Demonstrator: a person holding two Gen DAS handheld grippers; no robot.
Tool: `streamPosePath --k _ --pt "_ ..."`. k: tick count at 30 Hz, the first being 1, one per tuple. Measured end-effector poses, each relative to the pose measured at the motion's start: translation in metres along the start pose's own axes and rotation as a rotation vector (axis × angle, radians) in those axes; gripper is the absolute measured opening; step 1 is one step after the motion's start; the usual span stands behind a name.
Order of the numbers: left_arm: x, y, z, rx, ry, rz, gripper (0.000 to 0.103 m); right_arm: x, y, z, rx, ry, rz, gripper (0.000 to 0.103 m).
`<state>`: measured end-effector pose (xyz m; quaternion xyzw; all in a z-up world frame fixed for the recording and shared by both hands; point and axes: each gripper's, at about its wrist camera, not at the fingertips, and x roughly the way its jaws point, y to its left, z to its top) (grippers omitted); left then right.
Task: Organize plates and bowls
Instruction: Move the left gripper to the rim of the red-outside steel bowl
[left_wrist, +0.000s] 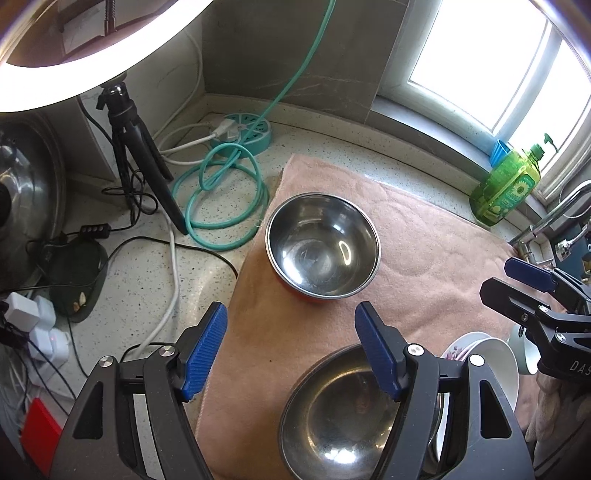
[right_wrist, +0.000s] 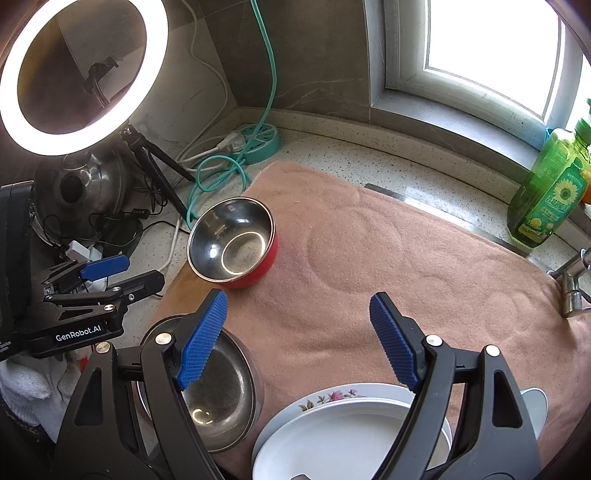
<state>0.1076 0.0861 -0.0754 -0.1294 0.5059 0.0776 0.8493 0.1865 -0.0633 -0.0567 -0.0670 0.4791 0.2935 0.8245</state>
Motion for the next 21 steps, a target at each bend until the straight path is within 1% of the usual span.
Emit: streamPosePath --k 9,13,15,18,21 --pt "0.024 0.009 0.016 -0.027 0.026 -0.028 0.071 0.026 -0.002 0.017 0.003 0.029 -0.009 0.082" --pt "0.034 0.015 0.022 -0.051 0.042 -0.051 0.071 0.042 -0.009 0.024 0.049 0.060 0.031 0.082" --pt "0.039 0.019 0.024 -0.068 0.050 -0.064 0.070 0.049 -0.012 0.027 0.066 0.071 0.037 0.082" --pt "0.044 0.018 0.026 -0.048 0.055 -0.041 0.069 0.058 -0.013 0.029 0.077 0.088 0.051 0.082" --pt "0.049 0.020 0.027 -0.051 0.067 -0.054 0.068 0.066 -0.014 0.031 0.092 0.100 0.070 0.082"
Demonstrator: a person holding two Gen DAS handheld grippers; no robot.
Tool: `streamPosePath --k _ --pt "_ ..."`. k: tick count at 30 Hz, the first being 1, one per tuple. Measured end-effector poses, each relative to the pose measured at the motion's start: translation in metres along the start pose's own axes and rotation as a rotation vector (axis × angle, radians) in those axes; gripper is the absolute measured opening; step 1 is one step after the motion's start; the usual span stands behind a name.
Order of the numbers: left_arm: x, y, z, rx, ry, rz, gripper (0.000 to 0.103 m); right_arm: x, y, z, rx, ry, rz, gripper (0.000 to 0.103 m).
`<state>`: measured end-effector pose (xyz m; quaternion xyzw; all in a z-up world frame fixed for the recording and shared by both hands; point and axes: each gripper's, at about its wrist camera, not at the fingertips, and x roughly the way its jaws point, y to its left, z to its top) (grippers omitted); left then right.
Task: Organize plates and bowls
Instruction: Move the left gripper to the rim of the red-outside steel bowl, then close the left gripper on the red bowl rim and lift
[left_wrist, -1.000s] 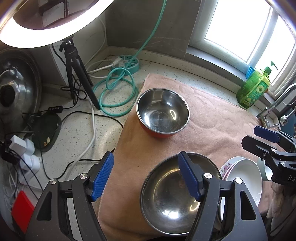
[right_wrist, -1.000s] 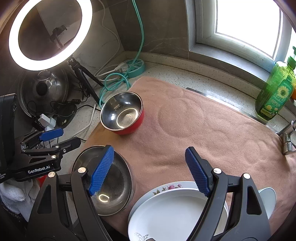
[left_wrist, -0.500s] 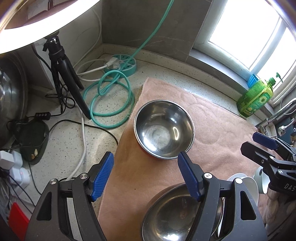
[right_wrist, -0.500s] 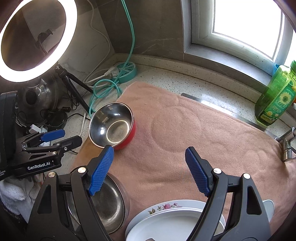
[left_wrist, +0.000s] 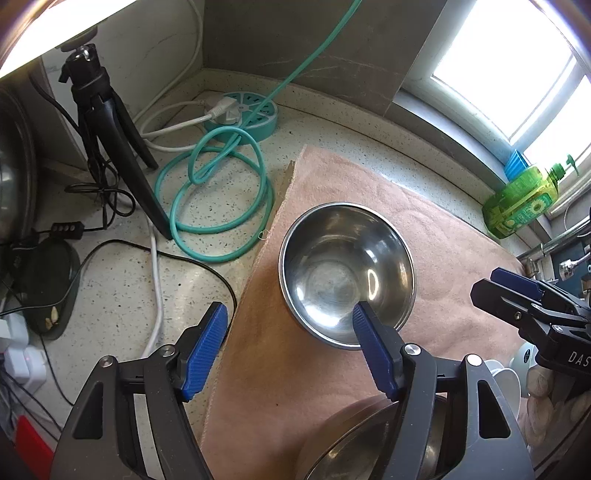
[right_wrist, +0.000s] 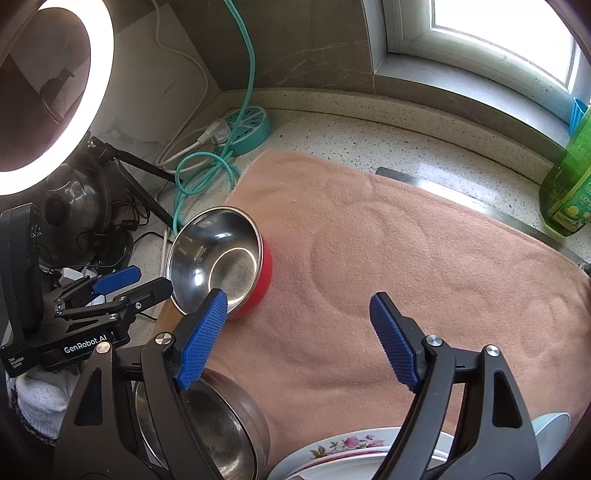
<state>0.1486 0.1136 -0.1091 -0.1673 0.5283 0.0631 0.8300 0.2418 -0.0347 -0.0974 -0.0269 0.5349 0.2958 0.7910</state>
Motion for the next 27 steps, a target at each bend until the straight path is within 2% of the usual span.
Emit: streamPosePath --k 1,5,6,8,10,15,21,24,27 --pt "0.002 0.001 0.001 -0.002 0.004 -0.005 0.067 0.003 0.000 0.001 0.005 0.003 0.009 0.082" --pt "0.009 0.003 0.005 -0.005 0.024 -0.023 0.050 0.015 0.000 0.006 0.027 0.030 0.046 0.081" --pt "0.011 0.002 0.006 0.000 0.027 -0.026 0.045 0.018 0.000 0.007 0.027 0.037 0.053 0.077" --pt "0.014 0.000 0.007 0.010 0.034 -0.029 0.043 0.024 0.002 0.009 0.024 0.050 0.063 0.072" --pt "0.017 -0.001 0.009 0.014 0.038 -0.035 0.039 0.029 0.003 0.010 0.025 0.064 0.068 0.062" --pt "0.023 0.003 0.012 0.006 0.059 -0.061 0.027 0.041 0.003 0.015 0.046 0.089 0.092 0.056" --pt "0.029 0.011 0.014 -0.031 0.077 -0.100 0.020 0.050 0.004 0.016 0.065 0.116 0.121 0.045" --pt "0.031 0.010 0.014 -0.028 0.075 -0.102 0.018 0.053 0.003 0.016 0.075 0.119 0.130 0.043" --pt "0.032 0.010 0.015 -0.029 0.075 -0.103 0.017 0.057 0.003 0.017 0.080 0.126 0.134 0.034"
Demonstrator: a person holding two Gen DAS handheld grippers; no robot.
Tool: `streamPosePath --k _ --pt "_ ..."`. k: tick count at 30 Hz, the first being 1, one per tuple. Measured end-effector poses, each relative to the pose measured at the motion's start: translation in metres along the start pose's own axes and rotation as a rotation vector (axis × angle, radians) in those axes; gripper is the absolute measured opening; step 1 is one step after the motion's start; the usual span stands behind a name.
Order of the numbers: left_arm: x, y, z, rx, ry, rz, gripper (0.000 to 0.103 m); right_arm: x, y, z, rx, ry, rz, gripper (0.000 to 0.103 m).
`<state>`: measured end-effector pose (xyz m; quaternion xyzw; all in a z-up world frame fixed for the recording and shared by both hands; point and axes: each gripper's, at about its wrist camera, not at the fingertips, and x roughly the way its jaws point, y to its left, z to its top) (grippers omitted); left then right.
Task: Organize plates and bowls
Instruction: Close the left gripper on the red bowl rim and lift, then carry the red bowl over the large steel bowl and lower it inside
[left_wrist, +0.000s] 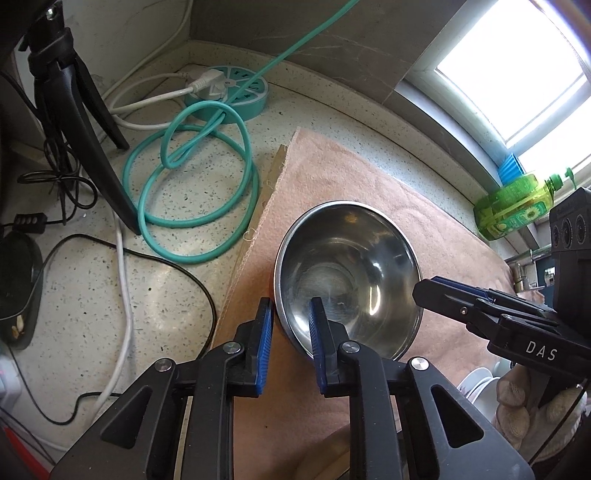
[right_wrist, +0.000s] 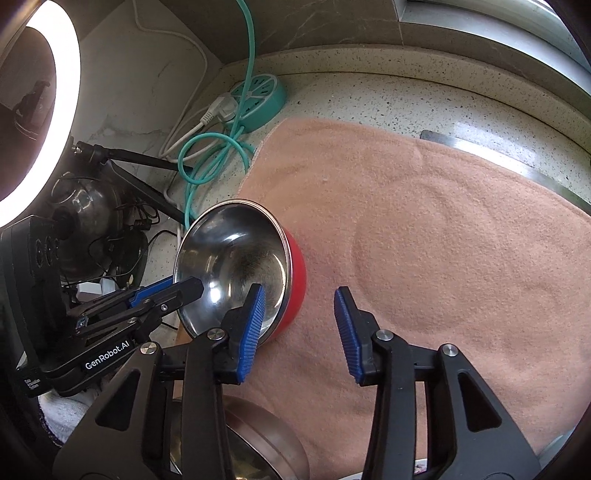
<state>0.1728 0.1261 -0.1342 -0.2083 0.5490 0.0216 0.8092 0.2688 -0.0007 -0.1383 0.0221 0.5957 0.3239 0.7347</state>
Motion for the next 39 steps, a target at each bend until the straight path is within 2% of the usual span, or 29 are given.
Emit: streamPosePath --k 9,24,39 --pt "0.000 0.002 0.002 0.013 -0.002 0.002 0.012 0.008 0.006 0.000 -0.010 0.023 0.021 0.011" --pt "-0.004 -0.001 0.000 0.012 -0.007 0.010 0.012 0.000 0.010 -0.002 -0.035 0.009 0.008 0.011" --pt "-0.044 -0.015 -0.009 0.025 -0.073 -0.003 0.012 -0.043 0.021 -0.016 -0.059 -0.044 0.041 0.011"
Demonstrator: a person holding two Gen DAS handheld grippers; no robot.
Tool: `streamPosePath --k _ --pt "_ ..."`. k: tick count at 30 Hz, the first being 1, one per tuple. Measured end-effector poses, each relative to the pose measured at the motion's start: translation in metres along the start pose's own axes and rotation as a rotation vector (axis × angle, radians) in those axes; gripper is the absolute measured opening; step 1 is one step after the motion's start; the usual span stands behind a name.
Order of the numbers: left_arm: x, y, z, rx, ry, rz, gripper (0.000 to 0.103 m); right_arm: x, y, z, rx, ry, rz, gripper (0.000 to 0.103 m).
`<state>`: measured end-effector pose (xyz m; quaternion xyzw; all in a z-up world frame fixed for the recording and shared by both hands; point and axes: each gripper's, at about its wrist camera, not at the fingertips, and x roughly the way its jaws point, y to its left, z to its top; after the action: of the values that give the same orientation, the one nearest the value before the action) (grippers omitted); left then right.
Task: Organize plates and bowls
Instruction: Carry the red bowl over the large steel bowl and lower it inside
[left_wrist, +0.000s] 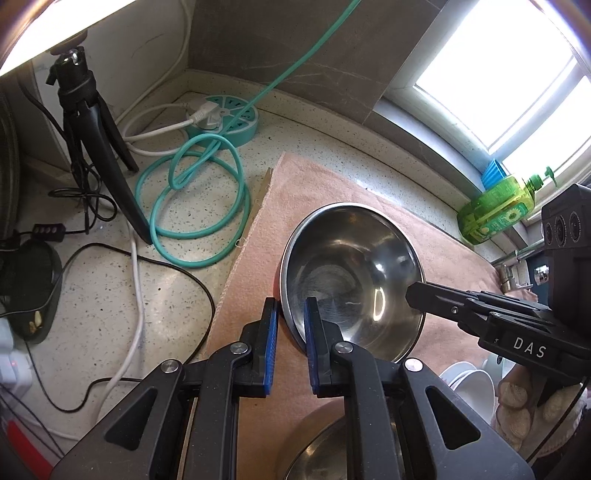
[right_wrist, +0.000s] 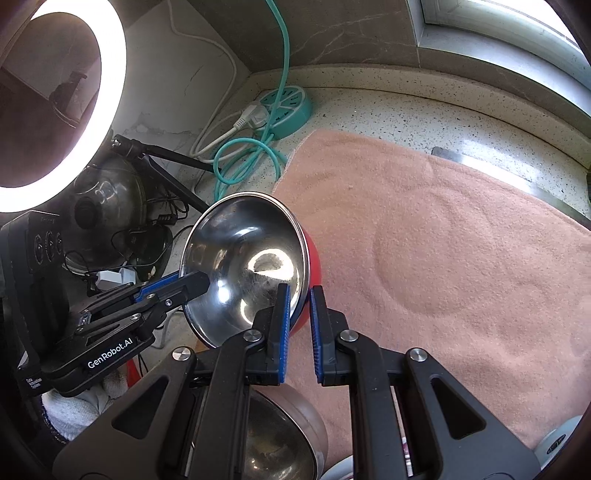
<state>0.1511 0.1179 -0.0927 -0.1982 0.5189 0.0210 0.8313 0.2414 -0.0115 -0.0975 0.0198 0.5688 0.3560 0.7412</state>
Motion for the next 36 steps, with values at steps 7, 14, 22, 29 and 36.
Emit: streamPosePath --k 7,14,22,29,36 --pt "-0.023 -0.008 -0.011 0.016 -0.031 0.001 0.012 -0.023 0.012 -0.014 -0.030 -0.025 0.013 0.011" --pt "-0.041 -0.014 -0.029 0.009 -0.050 -0.005 0.012 -0.044 0.023 -0.032 -0.060 -0.042 0.021 0.011" --pt "-0.054 -0.018 -0.053 -0.003 -0.051 -0.016 0.012 -0.055 0.024 -0.059 -0.073 -0.029 0.037 0.011" --pt "-0.060 -0.023 -0.079 -0.007 -0.034 -0.016 0.012 -0.059 0.023 -0.084 -0.090 -0.002 0.036 0.011" --pt "-0.055 -0.025 -0.100 -0.019 -0.005 -0.005 0.012 -0.050 0.018 -0.104 -0.097 0.040 0.026 0.011"
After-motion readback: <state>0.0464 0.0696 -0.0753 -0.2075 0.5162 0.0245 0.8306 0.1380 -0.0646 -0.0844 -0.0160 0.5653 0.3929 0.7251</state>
